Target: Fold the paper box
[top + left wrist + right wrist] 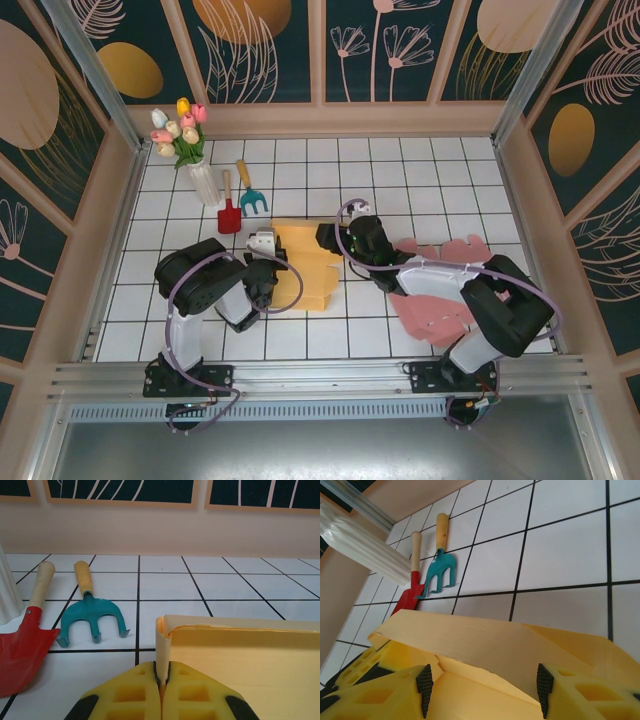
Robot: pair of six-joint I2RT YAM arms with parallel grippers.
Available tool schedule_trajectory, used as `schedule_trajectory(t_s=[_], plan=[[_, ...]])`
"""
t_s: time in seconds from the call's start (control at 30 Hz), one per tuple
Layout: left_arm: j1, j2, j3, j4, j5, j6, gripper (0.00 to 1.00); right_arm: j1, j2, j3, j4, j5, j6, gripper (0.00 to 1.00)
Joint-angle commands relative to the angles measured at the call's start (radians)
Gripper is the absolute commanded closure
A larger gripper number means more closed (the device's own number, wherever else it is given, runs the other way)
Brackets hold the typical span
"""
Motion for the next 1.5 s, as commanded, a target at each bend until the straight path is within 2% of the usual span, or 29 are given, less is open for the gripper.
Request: schedule_trajectory(t_s=[0.0,0.2,0.37,0.53,0.67,0.93,1.0,1.1,1.2,1.47], plan=[[0.002,0.052,-0.01,0.159,0.021,0.01,1.0,-0.005,0.021,-0.008,0.102,-0.056,0.049,0.41],[0.002,0.053,-0.007,0.152,0.027,0.016,1.0,-0.006,0.04,0.01,0.12,-0.069,0.064,0.41],[-0.001,0.056,-0.003,0.147,0.029,0.017,1.0,-0.005,0.06,0.016,0.158,-0.143,0.097,0.41],[-0.004,0.056,0.002,0.136,0.031,0.025,1.0,-0.006,0.069,-0.015,0.264,-0.193,0.145,0.41],[-0.004,0.056,0.001,0.136,0.028,0.024,1.0,-0.009,0.063,-0.051,0.335,-0.185,0.154,0.41],[-0.005,0.054,0.003,0.13,0.024,0.027,1.0,-0.056,0.072,-0.136,0.496,-0.259,0.179,0.42],[-0.005,0.05,0.007,0.119,0.019,0.024,1.0,-0.057,0.062,-0.143,0.459,-0.237,0.15,0.43],[-0.005,0.046,0.012,0.099,0.016,0.022,1.0,-0.054,0.036,-0.119,0.275,-0.157,0.086,0.43],[-0.005,0.046,0.014,0.099,0.016,0.022,1.0,-0.053,0.015,-0.119,0.165,-0.106,0.036,0.43],[-0.005,0.044,0.019,0.089,0.015,0.021,1.0,-0.052,0.012,-0.122,0.042,-0.028,-0.021,0.42]])
